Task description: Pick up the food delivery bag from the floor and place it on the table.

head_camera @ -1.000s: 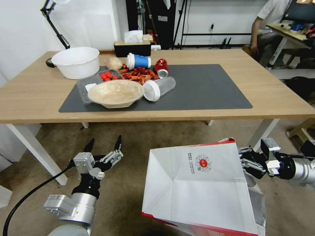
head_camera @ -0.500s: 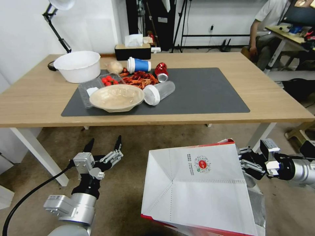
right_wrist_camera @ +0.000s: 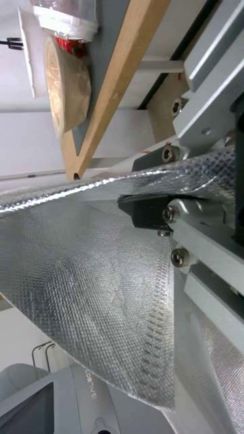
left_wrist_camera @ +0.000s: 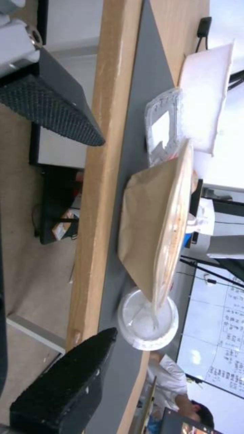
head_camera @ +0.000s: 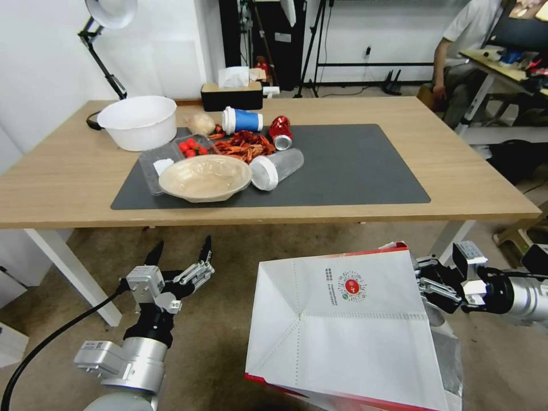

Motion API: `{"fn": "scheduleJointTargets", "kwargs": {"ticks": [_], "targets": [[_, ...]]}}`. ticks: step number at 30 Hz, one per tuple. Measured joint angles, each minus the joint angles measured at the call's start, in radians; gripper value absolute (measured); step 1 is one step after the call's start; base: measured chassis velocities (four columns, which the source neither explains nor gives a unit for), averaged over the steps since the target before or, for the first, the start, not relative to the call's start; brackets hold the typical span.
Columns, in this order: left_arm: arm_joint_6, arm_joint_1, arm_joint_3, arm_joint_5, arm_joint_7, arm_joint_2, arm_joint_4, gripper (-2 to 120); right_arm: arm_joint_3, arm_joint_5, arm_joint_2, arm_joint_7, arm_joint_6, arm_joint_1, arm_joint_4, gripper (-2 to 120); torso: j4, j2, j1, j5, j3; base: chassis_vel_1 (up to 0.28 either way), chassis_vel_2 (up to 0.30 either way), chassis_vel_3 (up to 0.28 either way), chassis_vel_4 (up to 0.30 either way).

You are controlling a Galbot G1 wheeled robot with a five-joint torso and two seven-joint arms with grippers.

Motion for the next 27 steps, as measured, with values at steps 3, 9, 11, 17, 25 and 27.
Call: {"fn": "scheduleJointTargets", "kwargs": {"ticks": [3, 9, 11, 17, 25, 27], "targets": [[0.000, 0.001, 0.000, 0.000, 0.000, 0.000, -0.003, 100, -0.001, -0.001, 0.001, 0.000, 0.000, 0.000, 0.001, 0, 0.0000, 0.011, 0.004, 0.0000, 0.007, 0.000, 0.000, 0.000, 0.000], [0.004, 0.005, 0.000, 0.001, 0.001, 0.000, -0.007, 100, -0.001, -0.002, 0.001, 0.000, 0.000, -0.002, 0.006, 0, 0.0000, 0.040, 0.016, 0.0000, 0.024, 0.000, 0.000, 0.000, 0.000], [0.004, 0.006, 0.001, 0.002, 0.001, 0.000, -0.007, 100, 0.000, -0.002, 0.001, 0.000, 0.000, -0.003, 0.007, 0, 0.0000, 0.046, 0.018, 0.0000, 0.028, 0.000, 0.000, 0.000, 0.000], [0.004, 0.006, 0.002, 0.004, 0.001, 0.000, -0.010, 100, 0.005, -0.003, 0.000, -0.001, 0.000, -0.009, 0.009, 0, 0.0000, 0.076, 0.031, 0.0000, 0.045, 0.000, 0.000, 0.000, 0.000], [0.004, 0.009, 0.001, 0.005, 0.001, 0.001, -0.013, 100, 0.005, -0.003, 0.000, -0.001, 0.001, -0.009, 0.010, 0, 0.0000, 0.103, 0.042, 0.0000, 0.061, 0.000, 0.000, 0.000, 0.000], [0.004, 0.010, 0.001, 0.005, 0.001, 0.001, -0.014, 100, 0.005, -0.003, 0.000, -0.001, 0.001, -0.008, 0.010, 0, 0.0000, 0.110, 0.045, 0.0000, 0.065, 0.000, 0.000, 0.000, 0.000]]}}
